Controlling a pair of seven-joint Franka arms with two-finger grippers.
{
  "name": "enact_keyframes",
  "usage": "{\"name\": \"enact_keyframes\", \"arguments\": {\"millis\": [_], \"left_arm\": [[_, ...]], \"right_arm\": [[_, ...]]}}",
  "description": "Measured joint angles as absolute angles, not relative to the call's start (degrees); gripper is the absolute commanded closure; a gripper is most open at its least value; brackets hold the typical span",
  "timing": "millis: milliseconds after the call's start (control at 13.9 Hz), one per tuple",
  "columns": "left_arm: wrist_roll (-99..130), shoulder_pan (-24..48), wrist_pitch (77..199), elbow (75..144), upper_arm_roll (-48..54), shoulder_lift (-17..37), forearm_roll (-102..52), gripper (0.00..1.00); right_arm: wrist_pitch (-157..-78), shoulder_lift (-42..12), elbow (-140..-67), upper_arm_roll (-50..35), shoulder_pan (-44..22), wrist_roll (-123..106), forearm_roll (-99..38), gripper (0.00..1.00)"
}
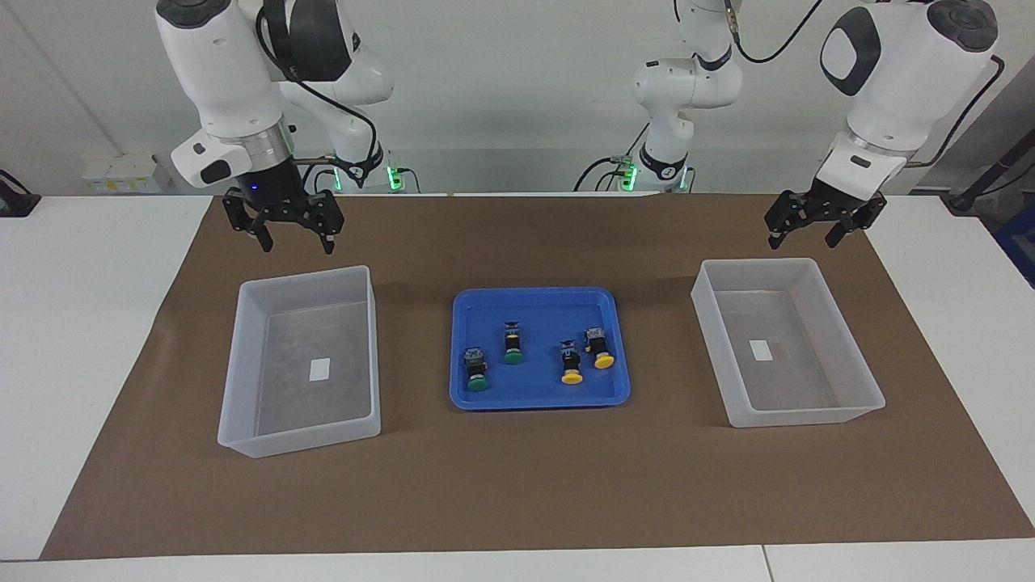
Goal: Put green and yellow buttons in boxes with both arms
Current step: 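Move the left gripper from its box toward the blue tray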
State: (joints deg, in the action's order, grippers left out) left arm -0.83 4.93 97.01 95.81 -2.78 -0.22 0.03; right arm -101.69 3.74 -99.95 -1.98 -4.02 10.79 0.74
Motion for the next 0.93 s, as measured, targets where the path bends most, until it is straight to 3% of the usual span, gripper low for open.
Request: {"name": "enact_keyframes", "arguments": {"millis": [288,934], "left_arm": [[-0.8,4.9,97.0,95.8,-2.8,-0.2,0.0,0.0],[-0.8,5.1,97.1,95.8,-2.6,-0.2,0.0,0.0]], "right_arm": [[-96.8,2.9,-95.3,-1.9,-3.9,10.8,0.7,0.0],[-96.8,1.5,-94.6,-1.8,-2.3,10.8,0.7,0.0]]}}
